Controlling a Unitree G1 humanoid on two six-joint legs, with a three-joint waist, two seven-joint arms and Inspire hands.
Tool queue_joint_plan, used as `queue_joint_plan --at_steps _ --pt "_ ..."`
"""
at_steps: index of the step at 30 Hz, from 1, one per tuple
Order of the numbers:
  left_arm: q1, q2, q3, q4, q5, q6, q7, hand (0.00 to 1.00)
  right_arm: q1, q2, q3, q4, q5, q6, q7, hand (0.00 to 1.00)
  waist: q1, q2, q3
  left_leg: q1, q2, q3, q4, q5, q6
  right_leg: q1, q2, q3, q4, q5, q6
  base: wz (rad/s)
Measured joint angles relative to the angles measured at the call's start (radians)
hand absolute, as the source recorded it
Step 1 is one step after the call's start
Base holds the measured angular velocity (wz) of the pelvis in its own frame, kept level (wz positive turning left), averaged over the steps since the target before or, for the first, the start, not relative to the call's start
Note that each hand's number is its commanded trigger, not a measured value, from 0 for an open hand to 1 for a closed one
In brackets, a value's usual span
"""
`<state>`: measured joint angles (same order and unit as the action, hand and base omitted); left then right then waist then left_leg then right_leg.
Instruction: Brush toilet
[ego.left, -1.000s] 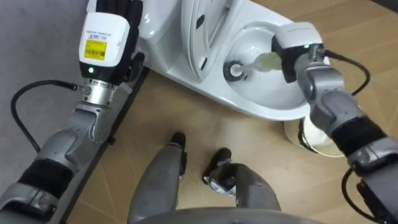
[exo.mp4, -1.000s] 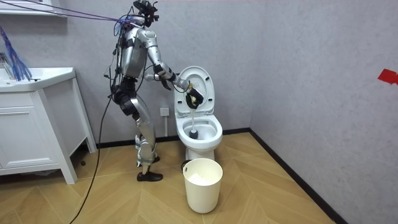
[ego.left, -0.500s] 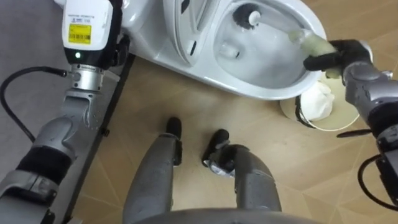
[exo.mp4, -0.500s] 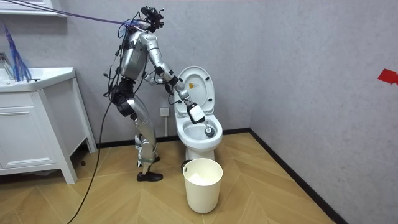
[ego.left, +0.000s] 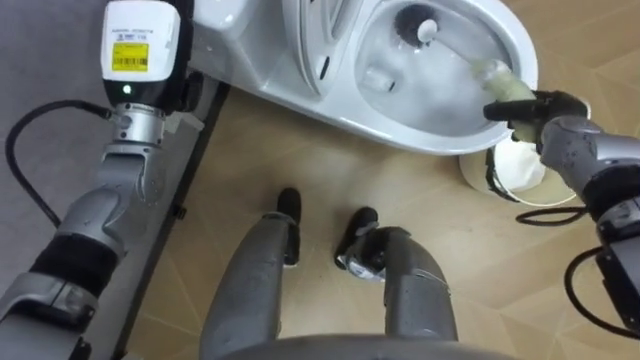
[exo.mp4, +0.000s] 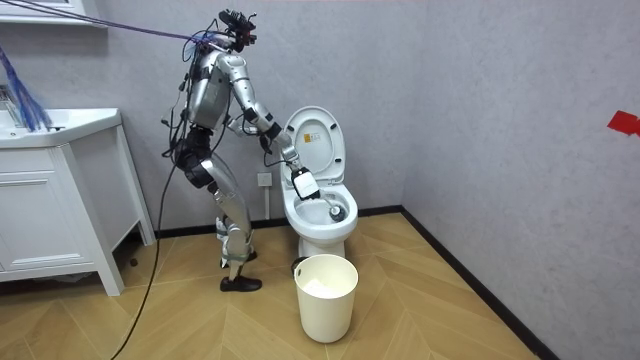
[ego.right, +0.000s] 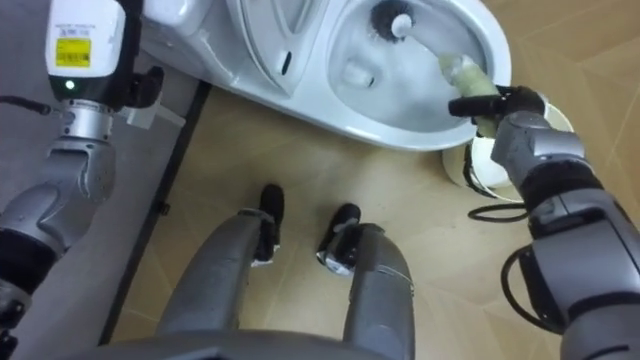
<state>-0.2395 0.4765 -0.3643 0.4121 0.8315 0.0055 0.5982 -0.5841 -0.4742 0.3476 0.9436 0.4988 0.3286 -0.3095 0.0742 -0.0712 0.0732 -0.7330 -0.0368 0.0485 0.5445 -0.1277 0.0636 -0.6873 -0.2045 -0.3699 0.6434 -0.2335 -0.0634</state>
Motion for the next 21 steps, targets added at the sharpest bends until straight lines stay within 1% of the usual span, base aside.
queue_joint_plan --at_steps 1,2,3,4,5,6,7,8,9,11,12,13,14,15,17,18,19,20,21 --pt "0.000 0.000 -0.001 0.002 -0.012 -0.001 -0.025 0.00 0.000 0.000 0.003 -0.007 -0.098 -0.007 0.009 1.00 0.007 0.001 -0.0004 0.016 -0.001 0.006 -0.008 0.000 0.001 0.009 -0.001 0.008 -0.001 0.001 0.001 -0.11" --pt "0.000 -0.002 -0.002 0.005 -0.014 0.000 -0.052 0.00 0.000 0.000 0.004 -0.008 -0.197 -0.018 0.024 1.00 0.012 0.006 -0.0035 0.031 -0.003 0.007 -0.013 0.000 0.001 0.023 -0.001 0.011 -0.002 0.000 0.002 -0.09" --pt "0.001 -0.002 -0.003 0.010 -0.014 0.000 -0.067 0.00 0.001 0.001 0.009 -0.008 -0.255 -0.025 0.031 1.00 0.014 0.010 -0.0060 0.040 -0.003 0.008 -0.016 0.000 0.001 0.030 0.000 0.011 -0.004 0.001 0.003 -0.06" --pt "0.003 -0.004 -0.003 0.024 -0.014 -0.001 -0.093 0.00 0.001 0.005 0.028 -0.009 -0.363 -0.042 0.042 1.00 0.019 0.018 -0.0089 0.064 -0.002 0.009 -0.026 0.000 0.001 0.055 0.002 0.008 -0.015 0.001 0.003 -0.07" --pt "0.010 -0.008 -0.003 0.040 -0.016 -0.002 -0.115 0.00 0.005 0.011 0.038 -0.014 -0.448 -0.062 0.059 1.00 0.020 0.028 -0.0144 0.091 0.002 0.009 -0.039 0.000 0.000 0.083 0.008 0.004 -0.035 0.005 0.004 -0.04" --pt "0.028 -0.018 -0.001 0.043 -0.020 0.000 -0.141 0.00 0.029 0.011 0.041 -0.038 -0.536 -0.087 0.073 1.00 0.020 0.041 -0.0228 0.117 0.006 0.006 -0.055 0.001 -0.001 0.115 0.016 -0.003 -0.060 0.008 0.008 0.00" --pt "0.035 -0.024 0.001 0.042 -0.027 0.001 -0.152 0.00 0.046 0.011 0.040 -0.062 -0.584 -0.090 0.077 1.00 0.022 0.043 -0.0247 0.133 0.006 0.007 -0.066 0.001 -0.002 0.128 0.017 -0.003 -0.068 0.010 0.008 0.00" --pt "0.061 -0.033 0.005 0.042 -0.038 0.000 -0.174 0.00 0.087 0.010 0.041 -0.111 -0.673 -0.099 0.089 1.00 0.028 0.047 -0.0275 0.166 0.007 0.008 -0.084 0.003 -0.004 0.157 0.022 -0.002 -0.084 0.011 0.007 -0.10" --pt "0.088 -0.037 0.010 0.040 -0.046 -0.004 -0.184 0.00 0.127 0.005 0.041 -0.158 -0.743 -0.111 0.106 1.00 0.035 0.048 -0.0290 0.195 0.007 0.009 -0.103 0.004 -0.007 0.182 0.026 0.001 -0.098 0.011 0.008 -0.12" --pt "0.115 -0.035 0.017 0.030 -0.069 -0.014 -0.201 0.00 0.180 -0.002 0.043 -0.211 -0.832 -0.125 0.126 1.00 0.049 0.049 -0.0310 0.235 0.013 0.015 -0.130 0.007 -0.011 0.217 0.037 0.004 -0.124 0.013 0.007 -0.10" --pt "0.146 -0.037 0.021 0.028 -0.088 -0.016 -0.209 0.00 0.205 -0.001 0.046 -0.231 -0.881 -0.135 0.139 1.00 0.053 0.051 -0.0362 0.259 0.018 0.021 -0.141 0.007 -0.014 0.240 0.044 0.006 -0.142 0.014 0.006 -0.08" --pt "0.161 -0.038 0.023 0.027 -0.095 -0.018 -0.214 0.00 0.221 -0.003 0.046 -0.241 -0.906 -0.142 0.143 1.00 0.053 0.054 -0.0396 0.270 0.021 0.020 -0.146 0.006 -0.016 0.254 0.049 0.003 -0.153 0.018 0.006 -0.04" --pt "0.190 -0.039 0.033 0.026 -0.114 -0.024 -0.223 0.00 0.261 -0.006 0.046 -0.272 -0.952 -0.152 0.152 1.00 0.054 0.052 -0.0471 0.295 0.024 0.019 -0.162 0.005 -0.020 0.280 0.057 0.001 -0.170 0.019 0.006 0.00" --pt "0.202 -0.040 0.038 0.026 -0.131 -0.029 -0.226 0.00 0.283 -0.008 0.045 -0.293 -0.969 -0.155 0.160 1.00 0.054 0.051 -0.0508 0.307 0.025 0.020 -0.170 0.005 -0.022 0.294 0.060 -0.001 -0.181 0.019 0.006 0.00" --pt "0.251 -0.046 0.054 0.035 -0.156 -0.049 -0.226 0.00 0.368 -0.004 0.044 -0.329 -1.004 -0.182 0.176 1.00 0.055 0.041 -0.0593 0.372 0.025 0.018 -0.211 0.005 -0.031 0.362 0.078 -0.006 -0.230 0.021 0.007 0.00" --pt "0.265 -0.049 0.057 0.037 -0.161 -0.052 -0.228 0.00 0.394 -0.005 0.043 -0.336 -1.010 -0.192 0.181 1.00 0.055 0.038 -0.0621 0.391 0.026 0.017 -0.220 0.005 -0.032 0.382 0.082 -0.006 -0.242 0.020 0.009 0.05" --pt "0.302 -0.060 0.076 0.030 -0.172 -0.060 -0.232 0.00 0.456 -0.004 0.033 -0.365 -1.029 -0.203 0.193 1.00 0.055 0.034 -0.0691 0.422 0.026 0.015 -0.235 0.004 -0.034 0.418 0.087 -0.013 -0.266 0.019 0.011 0.07" --pt "0.341 -0.074 0.098 0.026 -0.175 -0.069 -0.235 0.00 0.530 -0.002 0.010 -0.412 -1.052 -0.209 0.207 1.00 0.055 0.032 -0.0717 0.453 0.027 0.011 -0.248 0.001 -0.038 0.456 0.094 -0.016 -0.289 0.019 0.015 0.05" --pt "0.378 -0.077 0.118 0.027 -0.178 -0.079 -0.243 0.00 0.585 0.006 -0.008 -0.436 -1.063 -0.221 0.216 1.00 0.055 0.028 -0.0741 0.479 0.027 0.005 -0.255 0.000 -0.039 0.490 0.099 -0.018 -0.306 0.020 0.017 0.03"
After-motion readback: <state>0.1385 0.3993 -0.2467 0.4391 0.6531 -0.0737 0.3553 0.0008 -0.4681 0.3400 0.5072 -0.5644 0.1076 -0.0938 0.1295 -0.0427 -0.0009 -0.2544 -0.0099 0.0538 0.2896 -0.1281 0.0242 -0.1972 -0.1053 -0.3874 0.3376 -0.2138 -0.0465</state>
